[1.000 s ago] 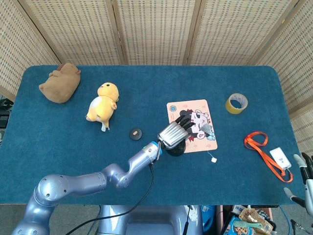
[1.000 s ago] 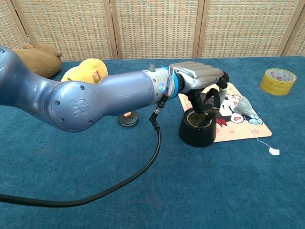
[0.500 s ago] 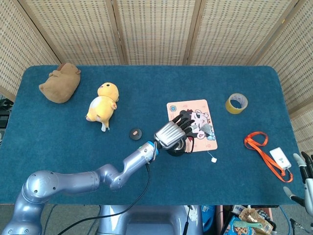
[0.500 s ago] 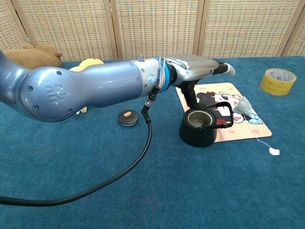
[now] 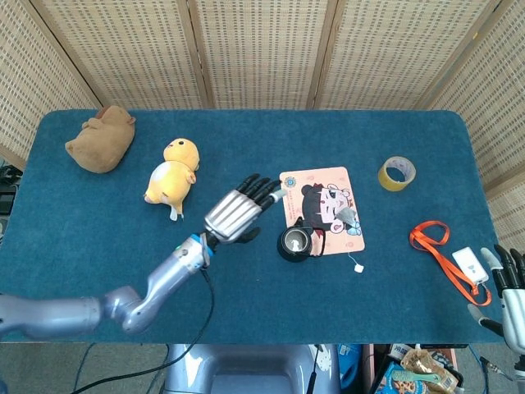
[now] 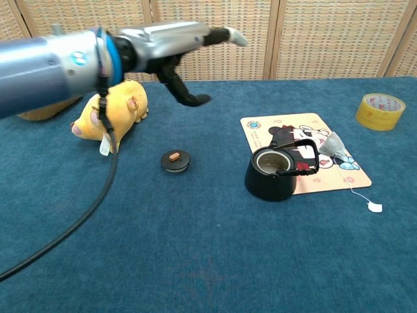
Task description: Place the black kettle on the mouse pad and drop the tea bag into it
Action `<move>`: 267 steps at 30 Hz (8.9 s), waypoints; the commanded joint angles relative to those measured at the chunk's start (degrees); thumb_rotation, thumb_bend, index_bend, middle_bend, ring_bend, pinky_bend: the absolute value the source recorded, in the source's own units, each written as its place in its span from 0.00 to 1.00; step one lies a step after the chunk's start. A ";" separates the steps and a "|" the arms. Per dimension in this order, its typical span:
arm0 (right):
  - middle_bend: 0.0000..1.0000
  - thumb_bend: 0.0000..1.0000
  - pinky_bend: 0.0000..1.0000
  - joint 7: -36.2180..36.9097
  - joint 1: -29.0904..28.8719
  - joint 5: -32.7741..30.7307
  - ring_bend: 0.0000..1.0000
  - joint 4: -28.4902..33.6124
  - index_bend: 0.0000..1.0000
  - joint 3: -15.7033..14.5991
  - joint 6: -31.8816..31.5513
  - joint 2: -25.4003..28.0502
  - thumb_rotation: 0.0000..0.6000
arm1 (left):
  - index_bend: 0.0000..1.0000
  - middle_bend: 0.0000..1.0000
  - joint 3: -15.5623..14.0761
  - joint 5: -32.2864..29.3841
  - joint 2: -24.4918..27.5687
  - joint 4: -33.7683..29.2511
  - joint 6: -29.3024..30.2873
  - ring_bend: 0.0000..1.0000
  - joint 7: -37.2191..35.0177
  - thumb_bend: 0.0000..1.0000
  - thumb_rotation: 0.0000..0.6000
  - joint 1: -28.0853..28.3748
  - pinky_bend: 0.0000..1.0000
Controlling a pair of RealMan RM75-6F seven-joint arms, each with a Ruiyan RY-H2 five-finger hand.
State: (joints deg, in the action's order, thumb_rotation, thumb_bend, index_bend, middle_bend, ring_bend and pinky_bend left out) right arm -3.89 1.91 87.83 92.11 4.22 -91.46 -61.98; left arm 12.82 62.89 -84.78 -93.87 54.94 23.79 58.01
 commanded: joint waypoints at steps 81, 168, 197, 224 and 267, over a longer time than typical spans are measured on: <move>0.93 0.30 1.00 -5.54 -33.28 -11.25 0.99 -6.65 0.58 1.27 41.86 -10.96 1.00 | 0.00 0.00 -10.18 20.45 25.99 -16.76 25.57 0.00 -9.64 0.39 1.00 -40.54 0.00; 0.92 0.44 1.00 -22.99 -36.82 -30.86 1.00 -9.71 0.58 -1.65 42.44 -20.16 1.00 | 0.00 0.00 -9.44 22.57 25.01 -12.07 21.87 0.00 -15.30 0.39 1.00 -41.44 0.00; 0.92 0.57 1.00 -23.48 -38.32 -33.14 1.00 -10.23 0.58 -2.02 42.94 -20.11 1.00 | 0.00 0.00 -9.61 23.12 24.83 -11.52 21.96 0.00 -16.25 0.39 1.00 -41.87 0.00; 0.93 0.67 1.00 -16.63 -36.26 -29.75 1.00 -10.46 0.64 -0.94 40.17 -19.23 1.00 | 0.00 0.00 -9.41 23.37 25.33 -12.35 22.86 0.00 -16.12 0.39 1.00 -42.48 0.00; 0.94 0.68 1.00 8.43 -35.72 -18.00 1.00 6.92 0.69 9.29 36.12 -1.79 1.00 | 0.00 0.00 -10.29 23.94 26.91 -14.63 22.99 0.00 -15.10 0.39 1.00 -43.77 0.00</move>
State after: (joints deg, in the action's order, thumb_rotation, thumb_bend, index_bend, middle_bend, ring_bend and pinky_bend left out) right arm 4.08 -33.87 69.51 98.59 13.25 -55.31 -64.15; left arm 2.54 86.81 -57.88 -108.48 77.95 8.67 14.22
